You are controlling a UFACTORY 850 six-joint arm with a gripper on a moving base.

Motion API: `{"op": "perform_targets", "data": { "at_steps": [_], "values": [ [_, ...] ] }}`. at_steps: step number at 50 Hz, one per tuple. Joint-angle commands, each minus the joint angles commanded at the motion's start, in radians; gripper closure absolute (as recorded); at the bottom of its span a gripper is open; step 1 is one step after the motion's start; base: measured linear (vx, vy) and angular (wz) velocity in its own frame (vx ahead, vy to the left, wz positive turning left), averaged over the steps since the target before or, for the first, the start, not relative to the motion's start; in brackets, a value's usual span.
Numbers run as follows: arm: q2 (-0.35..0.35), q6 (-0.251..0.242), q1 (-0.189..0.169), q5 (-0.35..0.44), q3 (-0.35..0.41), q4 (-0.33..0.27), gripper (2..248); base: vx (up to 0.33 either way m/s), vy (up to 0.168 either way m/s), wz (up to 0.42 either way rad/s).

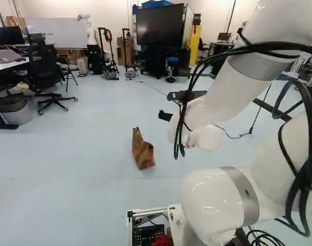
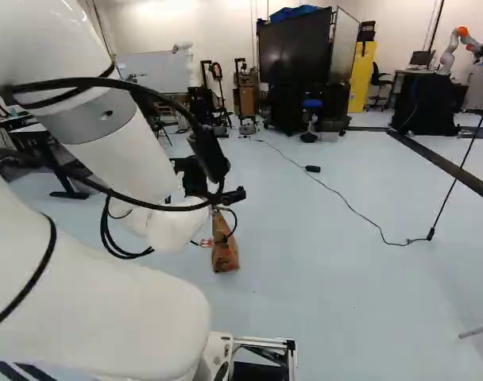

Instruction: Pick up the grocery bag from the ground

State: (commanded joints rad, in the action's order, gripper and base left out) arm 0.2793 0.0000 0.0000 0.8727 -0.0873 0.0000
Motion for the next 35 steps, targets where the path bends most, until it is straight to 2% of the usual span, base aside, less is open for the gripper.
{"op": "perform_targets", "data": {
  "at_steps": [23, 24, 35],
  "values": [
    [0.0, 0.0, 0.0, 0.0, 0.0, 0.0, 3, 0.247, 0.008, 0.009],
    [-0.05, 0.0, 0.0, -0.027, -0.03, -0.008, 3, 0.203, 0.013, 0.009],
    [-0.163, 0.0, 0.001, -0.085, -0.1, -0.03, 3, 0.05, 0.002, 0.012]
  ]
}}
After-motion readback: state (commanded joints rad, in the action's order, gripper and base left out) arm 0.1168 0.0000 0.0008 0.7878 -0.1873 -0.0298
